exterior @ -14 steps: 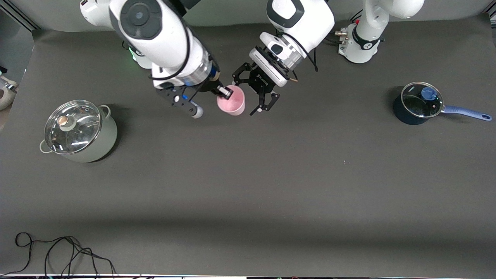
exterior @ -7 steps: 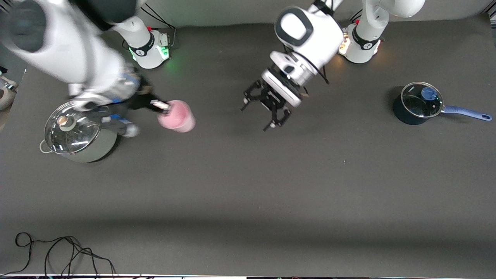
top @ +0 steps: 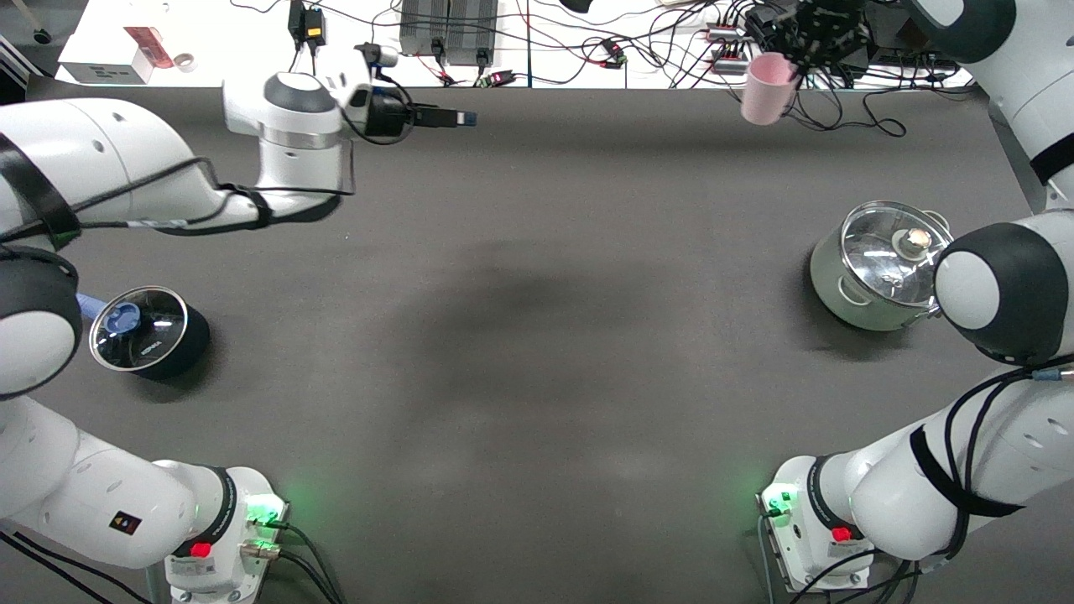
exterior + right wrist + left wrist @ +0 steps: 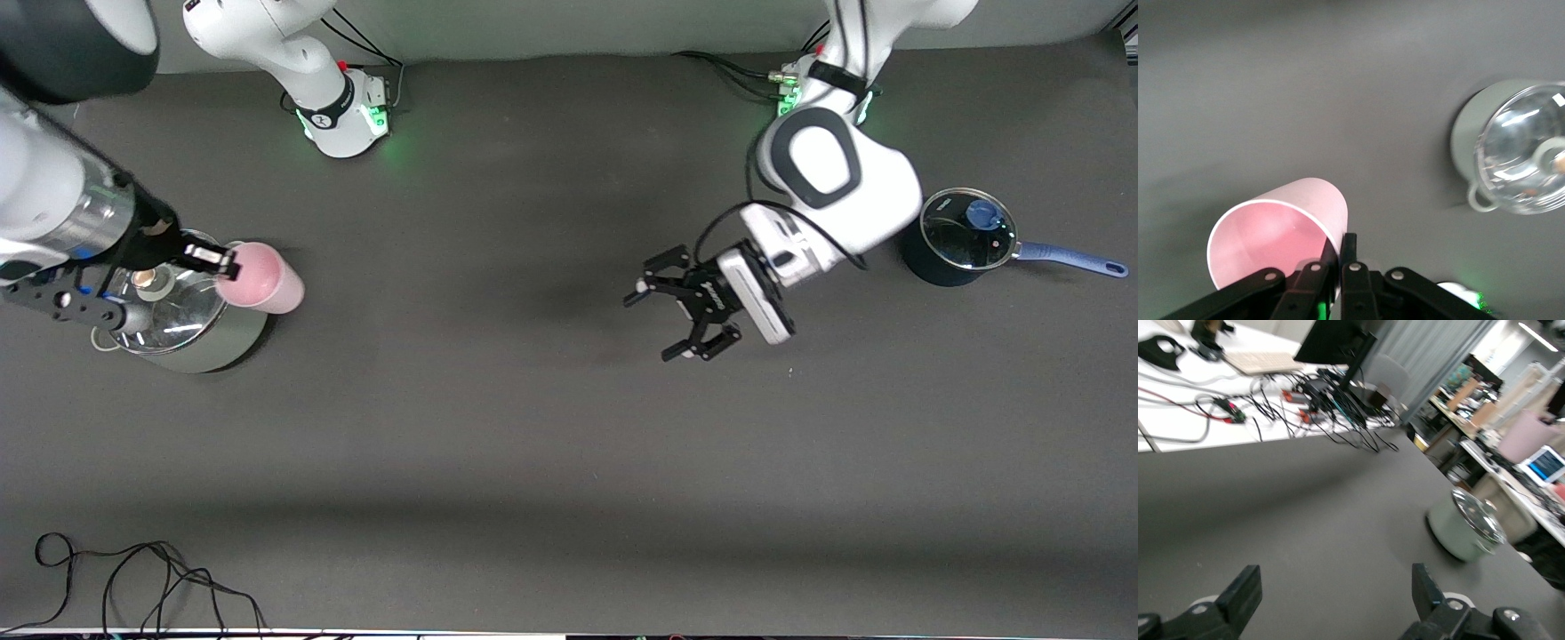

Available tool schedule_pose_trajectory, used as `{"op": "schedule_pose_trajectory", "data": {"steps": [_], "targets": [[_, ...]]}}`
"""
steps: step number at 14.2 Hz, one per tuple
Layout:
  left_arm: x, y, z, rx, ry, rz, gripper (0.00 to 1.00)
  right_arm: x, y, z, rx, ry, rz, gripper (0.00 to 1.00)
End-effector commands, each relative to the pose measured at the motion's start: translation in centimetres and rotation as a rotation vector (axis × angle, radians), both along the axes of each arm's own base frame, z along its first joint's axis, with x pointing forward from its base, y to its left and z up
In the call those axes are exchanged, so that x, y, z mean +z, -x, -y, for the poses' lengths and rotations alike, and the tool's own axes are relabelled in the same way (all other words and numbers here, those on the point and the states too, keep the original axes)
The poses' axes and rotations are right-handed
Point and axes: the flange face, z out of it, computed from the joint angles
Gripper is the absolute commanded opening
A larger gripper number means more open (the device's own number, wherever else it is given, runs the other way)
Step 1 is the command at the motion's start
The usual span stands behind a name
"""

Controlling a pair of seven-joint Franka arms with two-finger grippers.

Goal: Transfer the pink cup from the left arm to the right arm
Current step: 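Carry the cup with the right gripper while the left gripper withdraws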

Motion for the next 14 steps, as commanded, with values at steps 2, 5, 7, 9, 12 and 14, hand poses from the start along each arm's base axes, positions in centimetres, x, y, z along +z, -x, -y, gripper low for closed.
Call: {"op": "schedule_pose_trajectory", "data": {"steps": [2, 5, 7, 9, 12, 14], "targets": [[1.9, -0.6, -5.0, -0.152, -0.048, -0.221, 1.0, -5.0, 0.4, 5.2, 0.08, -0.006, 0.039, 0.0], [3.2, -0.4, -10.1, -0.256, -0.164, -0.365, 1.0, -11.8, 1.6, 7.6, 0.062, -0.034, 0.074, 0.0], [5.1, -0.6, -12.7, -0.265, -0.346, -0.496, 1.0, -16.0, 2.2, 8.1, 0.062, -0.032, 0.089, 0.0], [7.0, -0.6, -13.8, -0.249, -0.552, -0.604, 1.0, -19.9, 3.0, 8.3, 0.056, -0.025, 0.105, 0.0], [9.8, -0.7, -17.2, -0.199, -0.735, -0.671, 1.0, -24.7, 3.9, 8.8, 0.076, -0.011, 0.127, 0.0], [12.3, -0.8, -20.5, -0.172, -0.835, -0.687, 1.0, -27.3, 4.3, 8.9, 0.075, 0.005, 0.126, 0.0]]}}
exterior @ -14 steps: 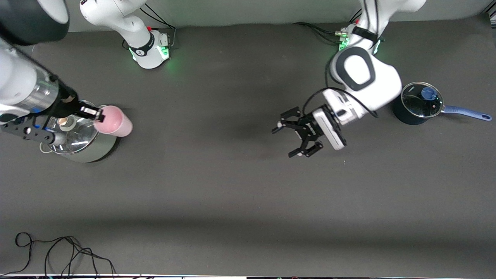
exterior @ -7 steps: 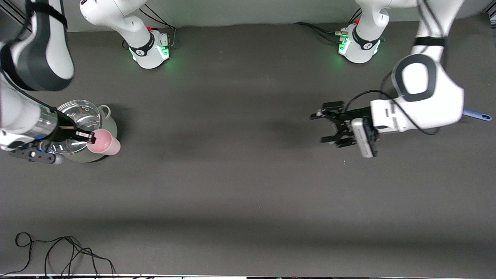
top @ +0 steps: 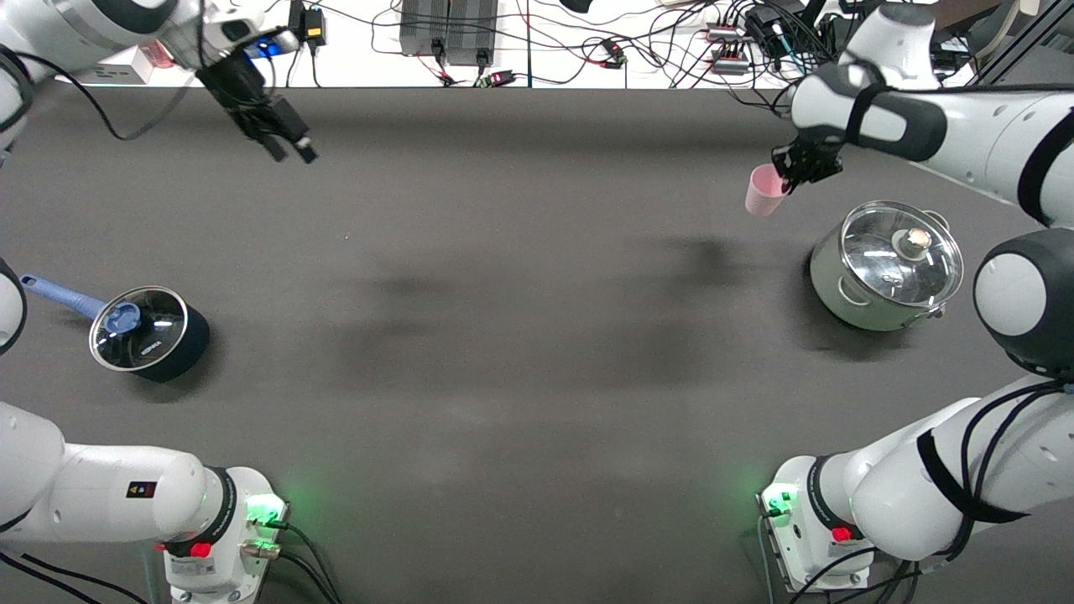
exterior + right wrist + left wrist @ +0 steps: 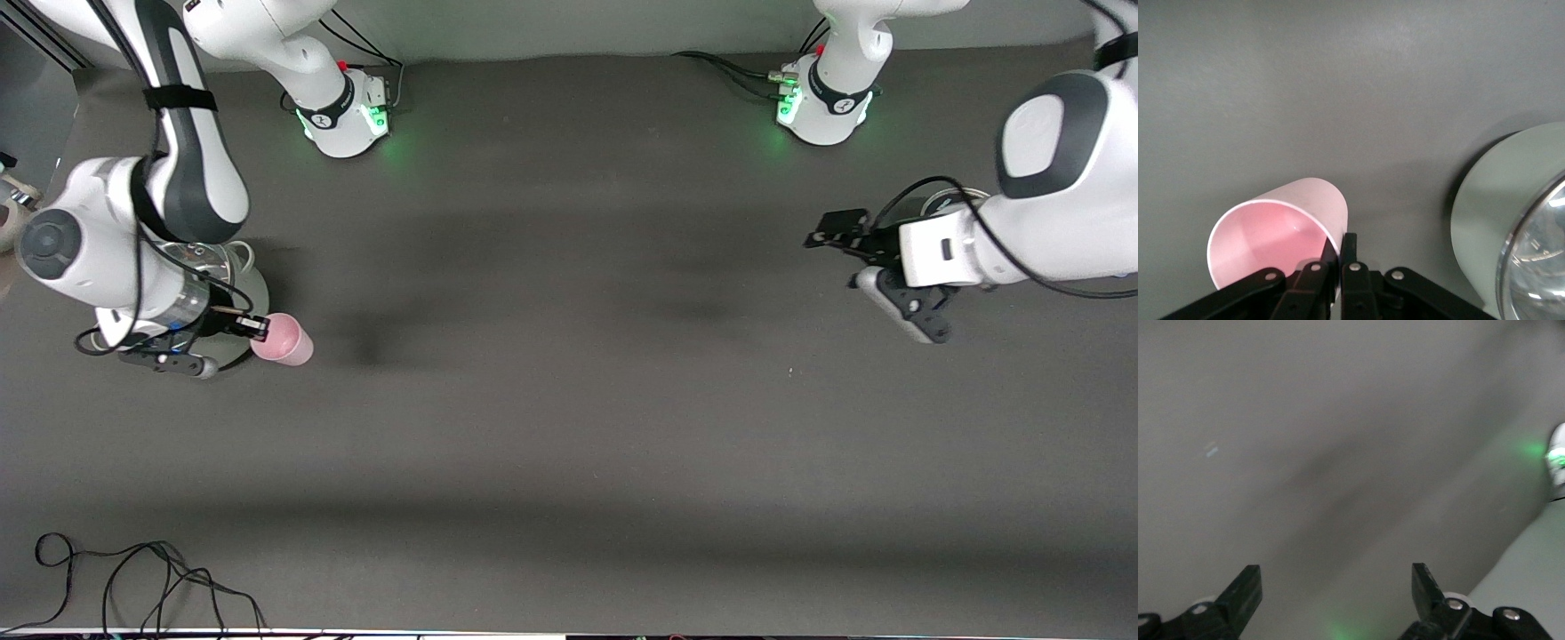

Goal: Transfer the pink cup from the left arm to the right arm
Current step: 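Carry the cup with the right gripper while the left gripper withdraws, then lower the pink cup beside the steel pot and open the right gripper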

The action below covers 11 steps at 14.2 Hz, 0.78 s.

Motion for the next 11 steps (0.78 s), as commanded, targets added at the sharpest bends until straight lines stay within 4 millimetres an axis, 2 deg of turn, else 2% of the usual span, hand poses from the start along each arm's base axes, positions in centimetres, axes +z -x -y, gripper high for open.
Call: {"op": "schedule_pose_trajectory", "data": {"steps": [1, 3, 5, 8, 11], "targets": [[3.1, 0.0, -3.7, 0.019, -0.15, -0.018, 1.0, -3.1, 0.9, 0.0, 0.035, 0.029, 0.006, 0.0], [4.0, 0.0, -6.1, 0.172, -0.289, -0.034, 1.0, -5.6, 0.6, 0.2, 0.034, 0.062, -0.006, 0.0], [4.9, -0.1, -7.3, 0.325, -0.391, -0.043, 1.0, -8.1, 0.6, 0.1, 0.008, 0.062, -0.023, 0.0], [5.6, -0.2, -7.6, 0.354, -0.472, -0.003, 1.0, -10.7, 0.6, 0.2, 0.007, 0.008, -0.034, 0.0], [6.0, -0.8, -7.3, 0.404, -0.476, 0.052, 1.0, -11.4, 0.5, 0.2, 0.016, 0.01, -0.034, 0.0]]}}
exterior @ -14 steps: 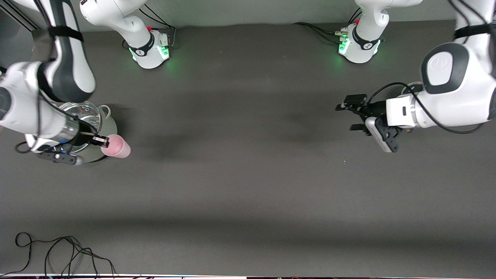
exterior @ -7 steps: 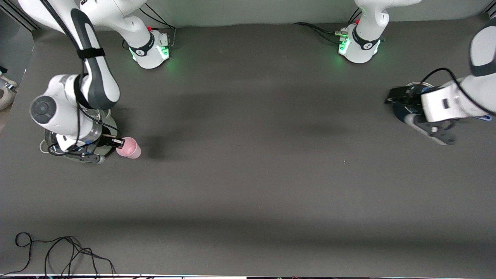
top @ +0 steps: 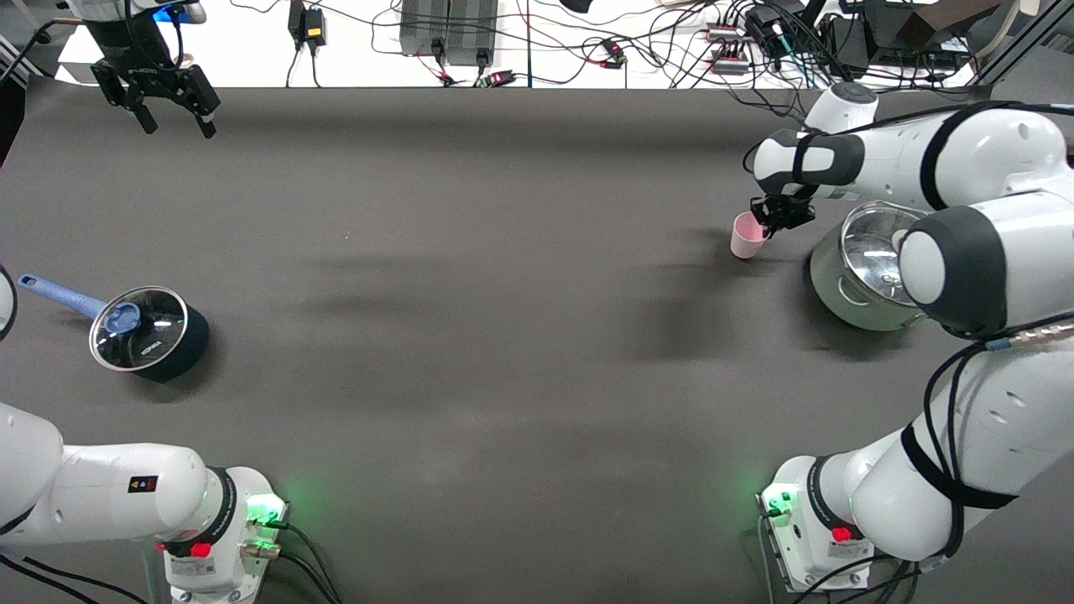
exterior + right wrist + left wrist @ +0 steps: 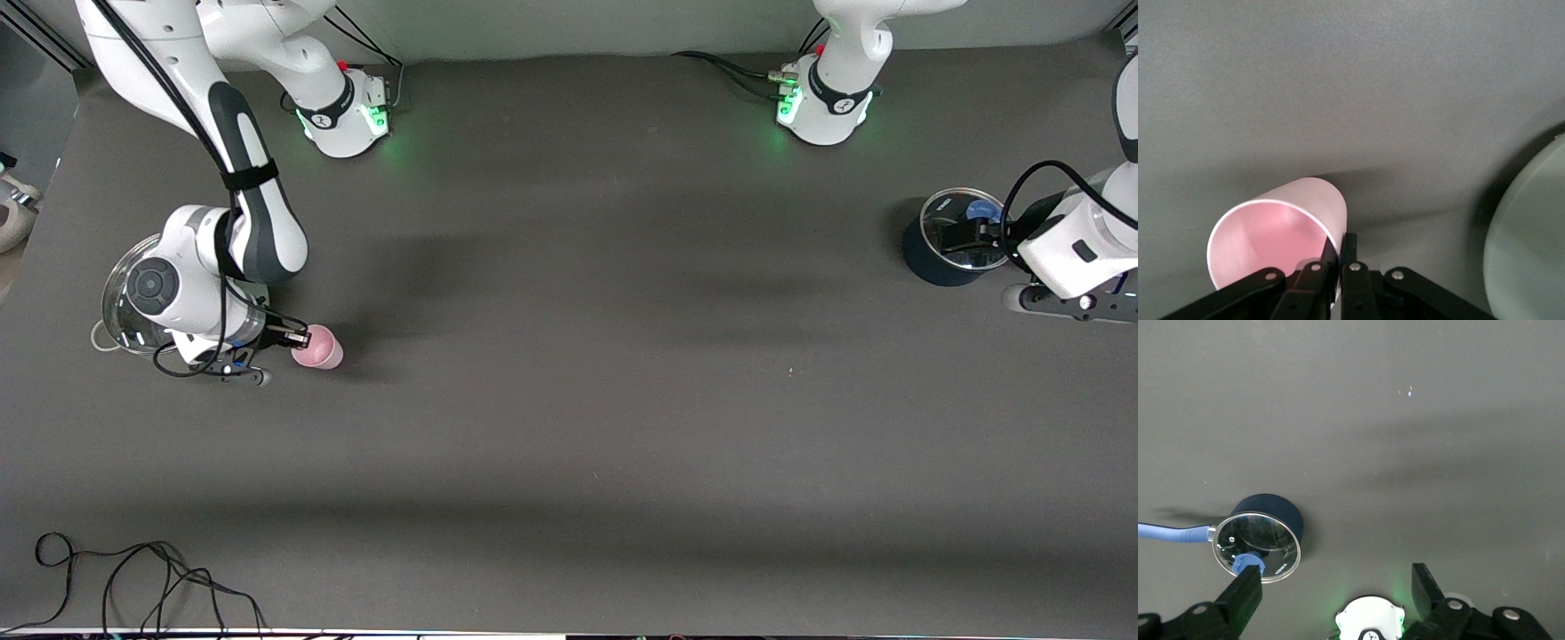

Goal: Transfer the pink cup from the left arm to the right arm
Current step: 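Lower the pink cup beside the steel pot and open the right gripper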

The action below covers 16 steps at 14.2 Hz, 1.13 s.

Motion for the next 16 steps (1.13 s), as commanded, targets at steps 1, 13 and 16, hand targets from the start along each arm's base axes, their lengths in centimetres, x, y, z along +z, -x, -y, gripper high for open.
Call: {"op": "schedule_pose_trajectory", "data": {"steps": [1, 13, 16], "targets": [[1.2, -0.3, 0.9, 0.032, -0.034, 0.068, 1.0, -0.5, -0.4, -0.1, 0.018, -0.01, 0.02, 0.0], [2.3, -1.3, 2.8, 0.004, -0.007, 0.136, 1.0, 11.8, -4.0, -0.7, 0.089, -0.026, 0.005, 1.0], [2.7, -1.6, 2.6, 0.028, 0.013, 0.16, 1.0, 20.3, -5.7, -1.0, 0.107, 0.022, -0.01, 1.0]]}}
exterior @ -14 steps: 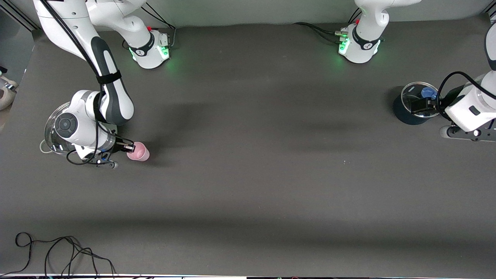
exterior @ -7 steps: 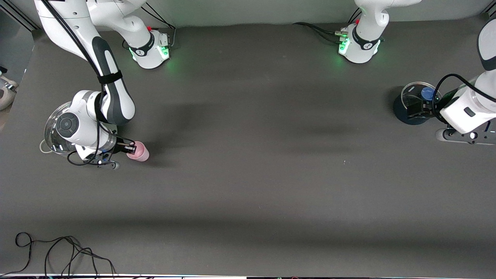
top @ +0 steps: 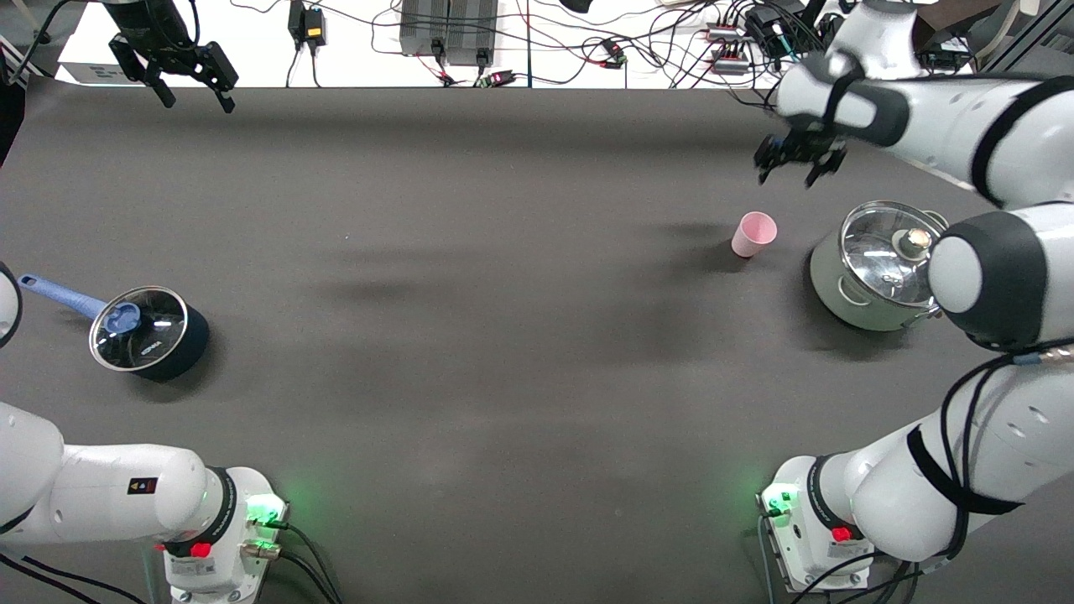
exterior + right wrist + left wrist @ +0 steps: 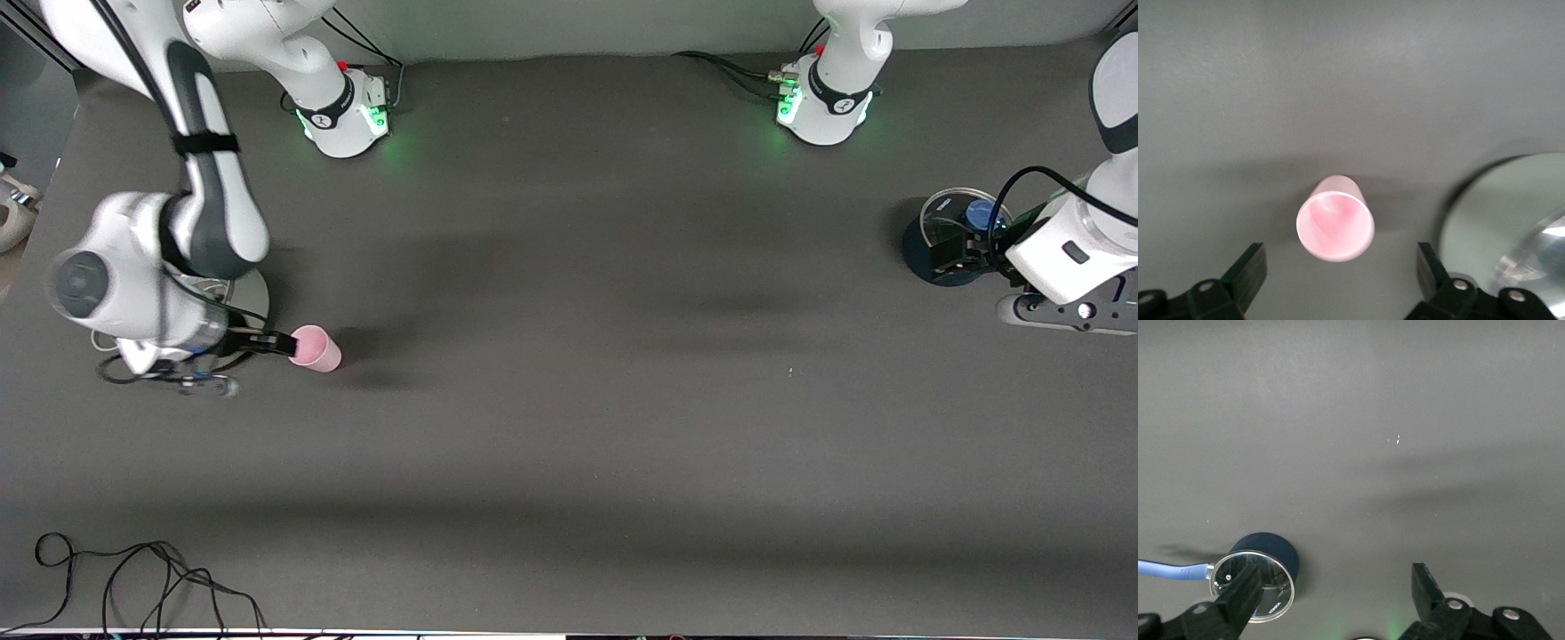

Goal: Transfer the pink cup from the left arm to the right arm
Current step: 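Lower the pink cup beside the steel pot and open the right gripper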

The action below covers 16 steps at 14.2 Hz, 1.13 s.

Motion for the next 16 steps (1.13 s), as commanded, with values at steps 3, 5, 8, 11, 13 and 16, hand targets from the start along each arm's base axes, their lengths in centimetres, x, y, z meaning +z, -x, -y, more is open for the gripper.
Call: {"op": "schedule_pose_trajectory", "data": {"steps": [3, 5, 8, 11, 13, 16], "targets": [[1.4, -0.2, 0.0, 0.05, 0.012, 0.052, 1.0, 12.7, -1.5, -0.9, 0.007, 0.023, -0.008, 1.0], [1.6, -0.3, 0.0, 0.055, 0.014, 0.066, 1.0, 17.1, -1.1, -0.4, -0.006, 0.022, -0.01, 1.0], [1.8, -0.5, -0.1, 0.06, 0.015, 0.084, 1.0, 22.1, -0.6, 1.9, -0.039, 0.031, 0.025, 1.0], [2.0, -0.6, 0.0, 0.118, 0.011, 0.092, 1.0, 23.6, -0.4, 2.5, -0.047, 0.02, 0.055, 1.0], [1.9, -0.6, 0.0, 0.118, 0.011, 0.09, 1.0, 23.5, -0.4, 2.1, -0.038, 0.018, 0.052, 1.0], [1.5, -0.7, -0.2, 0.118, 0.01, 0.078, 1.0, 23.3, -0.3, 1.4, -0.028, 0.018, 0.045, 1.0]]}}
